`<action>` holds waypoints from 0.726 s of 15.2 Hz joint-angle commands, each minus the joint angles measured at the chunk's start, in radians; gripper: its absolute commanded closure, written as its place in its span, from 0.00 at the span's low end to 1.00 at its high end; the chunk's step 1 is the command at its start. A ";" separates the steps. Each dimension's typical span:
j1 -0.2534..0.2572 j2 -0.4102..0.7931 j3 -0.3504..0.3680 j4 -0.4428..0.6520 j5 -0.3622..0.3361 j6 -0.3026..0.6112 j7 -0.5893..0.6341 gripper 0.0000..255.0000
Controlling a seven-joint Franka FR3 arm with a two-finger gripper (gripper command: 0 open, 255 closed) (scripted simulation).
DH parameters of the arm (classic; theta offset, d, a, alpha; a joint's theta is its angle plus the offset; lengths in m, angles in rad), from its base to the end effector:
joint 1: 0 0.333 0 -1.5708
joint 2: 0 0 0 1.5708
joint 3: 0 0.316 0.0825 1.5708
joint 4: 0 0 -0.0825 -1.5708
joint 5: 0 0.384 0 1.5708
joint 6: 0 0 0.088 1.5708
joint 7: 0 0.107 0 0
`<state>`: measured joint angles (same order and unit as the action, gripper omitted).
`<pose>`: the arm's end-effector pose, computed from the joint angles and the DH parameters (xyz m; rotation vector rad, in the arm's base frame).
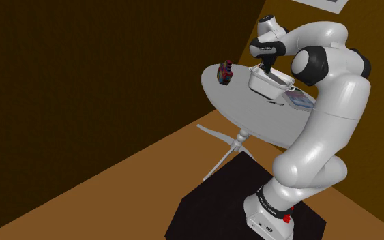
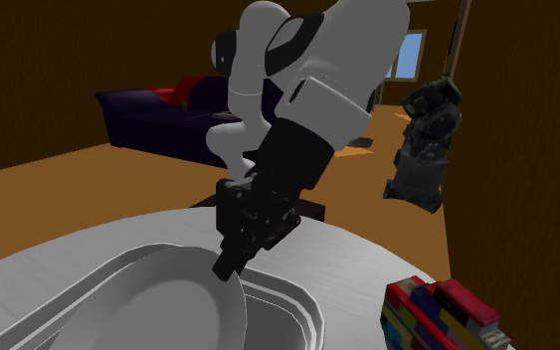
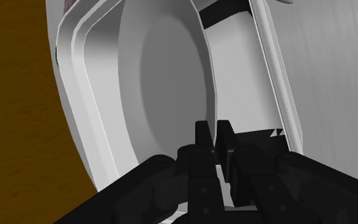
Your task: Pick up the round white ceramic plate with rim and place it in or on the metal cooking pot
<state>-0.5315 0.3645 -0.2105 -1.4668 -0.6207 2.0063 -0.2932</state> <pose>0.4995 -0.4750 0.5076 2.4624 -0.2589 -0.2245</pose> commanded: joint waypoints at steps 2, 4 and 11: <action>0.000 -0.001 0.000 -0.003 -0.001 0.002 0.002 1.00; 0.000 -0.001 0.000 -0.003 -0.001 0.002 0.002 1.00; 0.000 -0.001 0.000 -0.003 -0.001 0.002 0.002 0.00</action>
<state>-0.5313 0.3633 -0.2107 -1.4699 -0.6217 2.0087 -0.2914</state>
